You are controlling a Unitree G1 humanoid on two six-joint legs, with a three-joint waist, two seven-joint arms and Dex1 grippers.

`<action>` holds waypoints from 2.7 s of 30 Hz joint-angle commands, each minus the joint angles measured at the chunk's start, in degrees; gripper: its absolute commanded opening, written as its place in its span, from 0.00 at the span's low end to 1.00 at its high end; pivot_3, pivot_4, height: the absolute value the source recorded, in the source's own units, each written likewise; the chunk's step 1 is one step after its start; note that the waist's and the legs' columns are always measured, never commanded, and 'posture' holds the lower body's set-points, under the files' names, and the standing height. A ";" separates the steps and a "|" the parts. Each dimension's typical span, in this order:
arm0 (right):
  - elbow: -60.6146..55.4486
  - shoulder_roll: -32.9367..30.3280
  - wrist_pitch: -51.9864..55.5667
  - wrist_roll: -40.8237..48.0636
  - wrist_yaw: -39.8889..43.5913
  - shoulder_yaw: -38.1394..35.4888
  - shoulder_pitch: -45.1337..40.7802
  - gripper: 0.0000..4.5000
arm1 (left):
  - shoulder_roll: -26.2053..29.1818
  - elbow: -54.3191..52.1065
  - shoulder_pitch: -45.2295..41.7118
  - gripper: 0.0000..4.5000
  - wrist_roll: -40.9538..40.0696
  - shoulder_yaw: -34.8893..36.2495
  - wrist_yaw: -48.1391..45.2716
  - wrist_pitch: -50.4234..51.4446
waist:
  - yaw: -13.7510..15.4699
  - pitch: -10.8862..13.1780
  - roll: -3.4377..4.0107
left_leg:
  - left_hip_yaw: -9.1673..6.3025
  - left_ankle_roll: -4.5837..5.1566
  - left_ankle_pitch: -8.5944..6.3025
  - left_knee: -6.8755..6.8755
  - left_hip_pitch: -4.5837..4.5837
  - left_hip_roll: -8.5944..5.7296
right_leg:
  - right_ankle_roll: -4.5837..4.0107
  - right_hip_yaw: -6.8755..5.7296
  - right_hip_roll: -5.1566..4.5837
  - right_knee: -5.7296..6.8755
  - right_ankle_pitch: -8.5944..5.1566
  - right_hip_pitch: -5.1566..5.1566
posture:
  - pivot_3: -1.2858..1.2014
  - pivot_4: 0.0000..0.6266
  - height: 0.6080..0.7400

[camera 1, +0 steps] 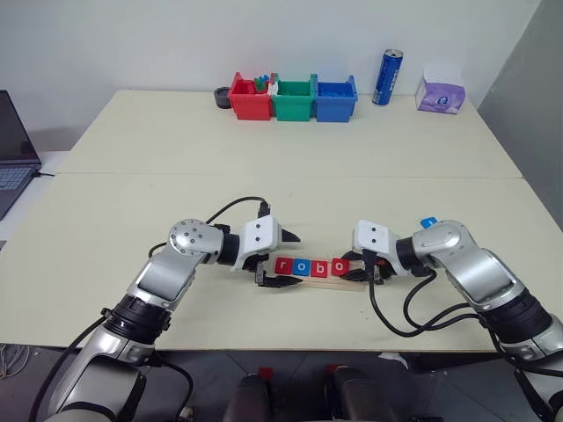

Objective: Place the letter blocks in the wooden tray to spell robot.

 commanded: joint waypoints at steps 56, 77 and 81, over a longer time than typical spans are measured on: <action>-5.83 -1.47 -3.10 -5.51 -3.86 0.24 3.61 0.01 | 1.14 -2.44 1.18 1.00 0.17 2.61 1.36 0.06 | -0.07 0.00 0.00 | 0.00 0.00 0.00 0.00 0.02 0.00 | 0.00 0.01 0.02 0.03 0.00 0.00 | 0.52 0.24 1.00; -6.58 -0.02 -1.62 -3.44 -4.10 -2.67 2.38 0.01 | 0.93 -2.97 0.95 1.00 0.23 2.72 1.78 0.32 | -0.07 0.00 0.00 | 0.00 0.00 0.00 0.00 0.02 0.00 | 0.00 0.01 0.02 0.03 0.00 0.00 | 0.52 0.24 1.00; -10.91 -1.14 2.51 0.92 -6.83 -11.71 5.10 0.04 | -0.06 -3.93 0.60 1.00 -1.01 3.35 2.73 2.12 | -0.01 0.00 0.00 | -0.01 0.00 0.00 0.00 -0.01 -0.01 | 0.00 0.00 0.00 0.03 0.00 0.00 | 0.52 0.24 1.00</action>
